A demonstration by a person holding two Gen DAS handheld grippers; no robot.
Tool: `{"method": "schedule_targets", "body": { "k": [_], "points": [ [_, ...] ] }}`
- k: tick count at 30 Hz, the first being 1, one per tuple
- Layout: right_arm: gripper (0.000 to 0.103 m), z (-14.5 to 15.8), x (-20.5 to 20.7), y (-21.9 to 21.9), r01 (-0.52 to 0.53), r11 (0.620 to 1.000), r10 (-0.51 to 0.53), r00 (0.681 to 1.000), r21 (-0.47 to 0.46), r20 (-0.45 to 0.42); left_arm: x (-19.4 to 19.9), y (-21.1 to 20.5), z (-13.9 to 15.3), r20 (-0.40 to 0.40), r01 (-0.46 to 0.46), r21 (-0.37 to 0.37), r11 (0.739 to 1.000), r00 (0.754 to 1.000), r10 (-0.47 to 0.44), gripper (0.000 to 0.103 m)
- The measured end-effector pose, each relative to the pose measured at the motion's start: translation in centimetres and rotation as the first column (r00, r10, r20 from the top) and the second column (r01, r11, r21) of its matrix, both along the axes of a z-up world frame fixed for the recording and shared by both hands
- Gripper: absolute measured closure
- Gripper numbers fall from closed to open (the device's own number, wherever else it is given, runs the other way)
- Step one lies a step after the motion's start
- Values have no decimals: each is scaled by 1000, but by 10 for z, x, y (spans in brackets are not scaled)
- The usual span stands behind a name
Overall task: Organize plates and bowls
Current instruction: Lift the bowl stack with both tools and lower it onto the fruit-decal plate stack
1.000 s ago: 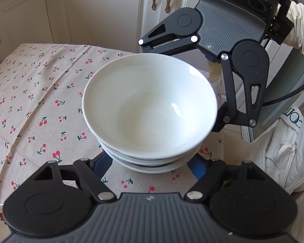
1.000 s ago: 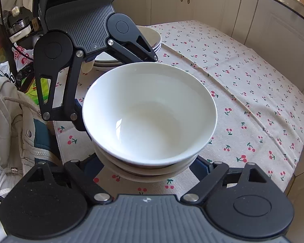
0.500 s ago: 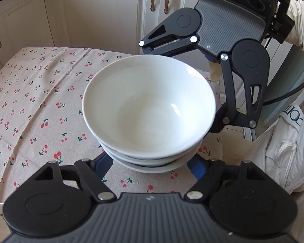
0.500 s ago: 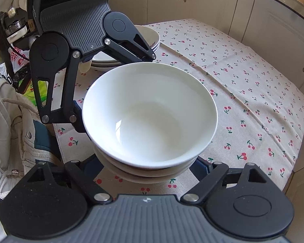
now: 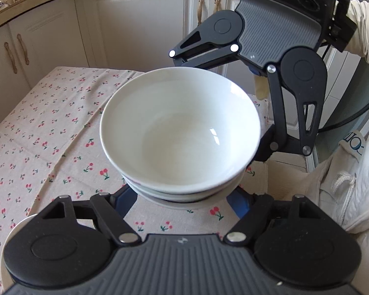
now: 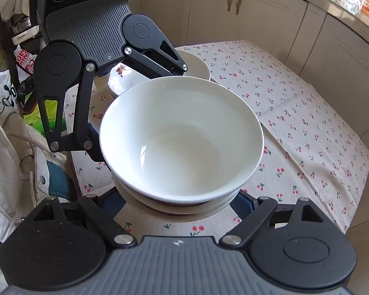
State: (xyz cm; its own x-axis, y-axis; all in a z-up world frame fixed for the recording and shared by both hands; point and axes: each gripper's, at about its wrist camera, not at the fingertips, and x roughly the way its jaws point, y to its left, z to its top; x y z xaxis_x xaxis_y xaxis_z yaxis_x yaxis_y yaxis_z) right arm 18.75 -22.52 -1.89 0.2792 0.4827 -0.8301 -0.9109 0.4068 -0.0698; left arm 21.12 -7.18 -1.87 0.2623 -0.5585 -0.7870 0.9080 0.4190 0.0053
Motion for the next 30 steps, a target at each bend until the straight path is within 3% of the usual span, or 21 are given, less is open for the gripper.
{"method": "schedule_targets", "body": {
  "k": [14,30],
  "points": [
    [11,14,23,105,-162,987,163,984,-23,77,2,93,16,65,-163,14,987,985,162,24],
    [11,-14,66,172,-235,971,236,971,-40,26,18,150,-4,28,-241,33,970,970,240,24]
  ]
}}
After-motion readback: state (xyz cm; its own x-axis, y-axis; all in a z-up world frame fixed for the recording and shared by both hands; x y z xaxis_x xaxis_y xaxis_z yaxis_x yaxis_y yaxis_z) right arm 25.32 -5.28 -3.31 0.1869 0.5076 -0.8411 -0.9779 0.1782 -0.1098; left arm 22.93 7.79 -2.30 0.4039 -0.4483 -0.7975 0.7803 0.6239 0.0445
